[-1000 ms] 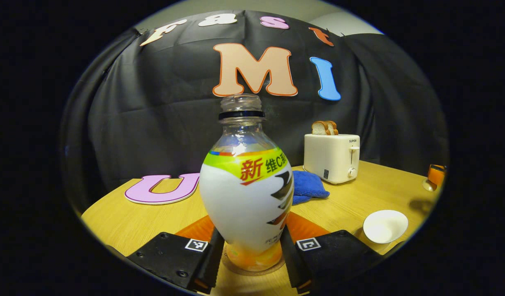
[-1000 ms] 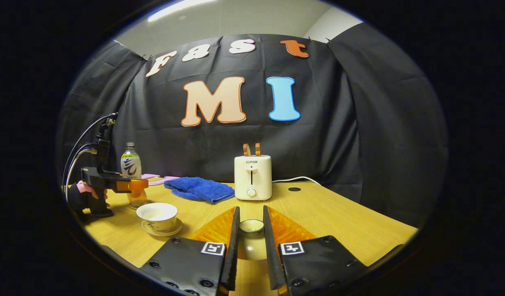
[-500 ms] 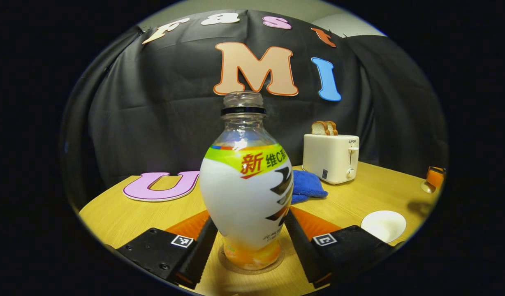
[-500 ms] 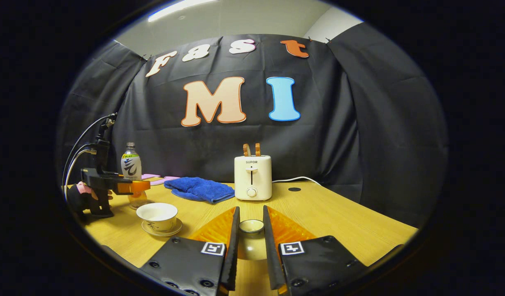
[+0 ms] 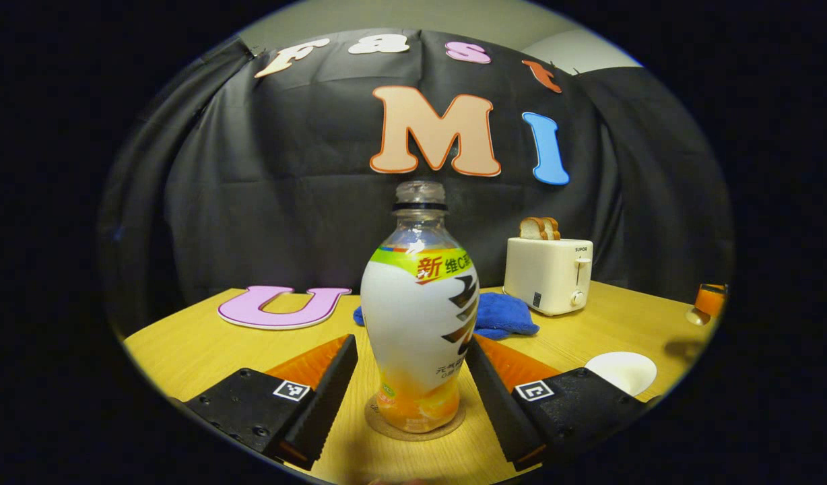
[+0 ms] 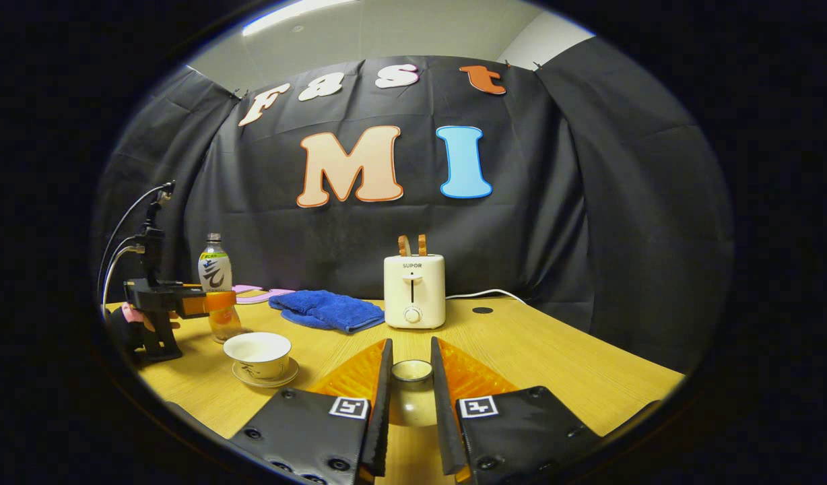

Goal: Open the teacup lid with one hand, grasp the water bottle and pour water into the teacup with the other hand; after pouring, place the water bottle on the coaster and then close the teacup lid.

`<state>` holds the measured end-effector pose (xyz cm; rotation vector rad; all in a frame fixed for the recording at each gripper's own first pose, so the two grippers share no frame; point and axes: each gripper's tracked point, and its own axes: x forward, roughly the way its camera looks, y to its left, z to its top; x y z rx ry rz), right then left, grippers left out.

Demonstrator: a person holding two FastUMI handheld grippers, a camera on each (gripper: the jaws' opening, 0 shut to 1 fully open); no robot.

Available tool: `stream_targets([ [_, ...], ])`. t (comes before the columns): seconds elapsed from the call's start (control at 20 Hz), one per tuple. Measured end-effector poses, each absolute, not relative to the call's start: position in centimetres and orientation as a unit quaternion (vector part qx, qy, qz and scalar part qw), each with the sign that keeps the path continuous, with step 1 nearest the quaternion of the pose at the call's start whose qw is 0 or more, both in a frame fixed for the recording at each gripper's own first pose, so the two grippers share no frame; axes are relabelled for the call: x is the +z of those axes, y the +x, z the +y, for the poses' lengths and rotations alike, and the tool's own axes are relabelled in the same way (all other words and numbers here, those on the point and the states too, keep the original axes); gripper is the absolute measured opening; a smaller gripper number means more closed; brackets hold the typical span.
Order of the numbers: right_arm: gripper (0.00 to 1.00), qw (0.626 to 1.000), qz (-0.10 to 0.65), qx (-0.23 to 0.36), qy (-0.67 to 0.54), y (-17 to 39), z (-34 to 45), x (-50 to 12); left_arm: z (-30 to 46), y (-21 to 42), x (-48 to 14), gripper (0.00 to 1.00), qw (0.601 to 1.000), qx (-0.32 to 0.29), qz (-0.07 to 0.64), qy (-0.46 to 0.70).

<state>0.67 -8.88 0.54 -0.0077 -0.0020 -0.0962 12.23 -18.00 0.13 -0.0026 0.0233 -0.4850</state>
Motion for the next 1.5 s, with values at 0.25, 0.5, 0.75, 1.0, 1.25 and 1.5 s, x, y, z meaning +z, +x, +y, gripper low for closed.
stream_targets([
  [0.25,0.34,0.999,-0.001,-0.043,-0.004,0.7,-8.7,0.6,-16.9,9.3,0.4,0.94,0.972,-0.234,0.004,-0.008],
  [0.5,0.35,0.999,-0.002,-0.038,-0.003,0.8,-8.1,0.5,-13.6,5.6,0.5,0.94,0.979,-0.202,0.000,-0.008],
  [0.75,0.35,1.000,0.000,-0.016,-0.003,1.4,-6.0,0.4,-8.3,4.3,0.6,0.94,0.996,-0.088,0.003,-0.003],
  [1.0,0.35,1.000,0.004,0.027,-0.001,3.0,-2.3,0.1,-7.4,3.9,0.5,0.93,0.998,-0.058,0.004,-0.003],
  [1.25,0.34,0.997,0.006,0.082,0.001,4.9,2.5,-0.2,-7.0,3.8,0.5,0.94,0.999,-0.047,0.004,-0.002],
  [1.5,0.34,0.991,0.008,0.132,0.003,6.2,6.5,-0.3,-7.0,3.8,0.4,0.94,0.999,-0.046,0.005,-0.003],
])
